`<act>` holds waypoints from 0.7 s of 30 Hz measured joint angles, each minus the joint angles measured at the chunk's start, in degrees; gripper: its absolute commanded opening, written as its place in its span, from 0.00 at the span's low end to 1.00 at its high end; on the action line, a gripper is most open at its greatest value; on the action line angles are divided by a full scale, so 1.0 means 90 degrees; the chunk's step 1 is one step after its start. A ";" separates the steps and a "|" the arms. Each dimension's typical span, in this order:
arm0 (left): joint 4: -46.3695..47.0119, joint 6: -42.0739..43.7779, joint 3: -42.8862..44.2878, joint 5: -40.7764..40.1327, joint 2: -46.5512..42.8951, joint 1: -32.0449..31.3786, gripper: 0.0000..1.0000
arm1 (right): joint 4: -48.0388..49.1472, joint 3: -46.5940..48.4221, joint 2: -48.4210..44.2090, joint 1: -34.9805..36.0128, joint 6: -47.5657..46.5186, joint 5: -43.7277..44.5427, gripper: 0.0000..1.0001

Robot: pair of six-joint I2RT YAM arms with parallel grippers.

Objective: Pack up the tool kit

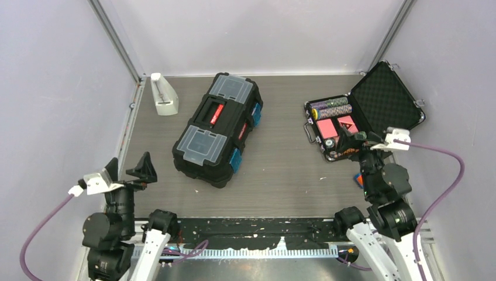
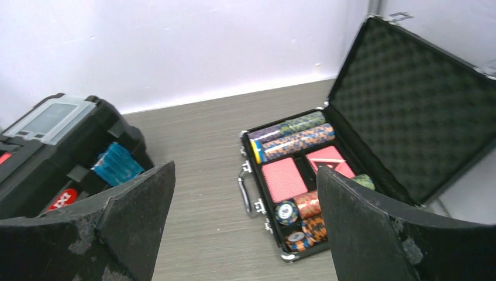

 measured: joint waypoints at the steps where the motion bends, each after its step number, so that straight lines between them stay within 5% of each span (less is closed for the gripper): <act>1: 0.0034 0.0017 -0.0192 -0.0068 -0.0248 0.0000 0.99 | 0.0005 -0.0080 -0.0187 0.0000 -0.0083 0.0151 0.95; 10: 0.0469 0.0017 -0.1392 -0.0316 -0.0369 0.0000 1.00 | 0.0277 -0.1064 -0.1581 0.0000 -0.0537 0.0918 0.95; 21: 0.1078 0.0189 -0.2419 -0.0296 -0.0369 0.0000 1.00 | 0.0748 -0.1462 -0.1758 0.0000 -0.0811 0.1166 0.95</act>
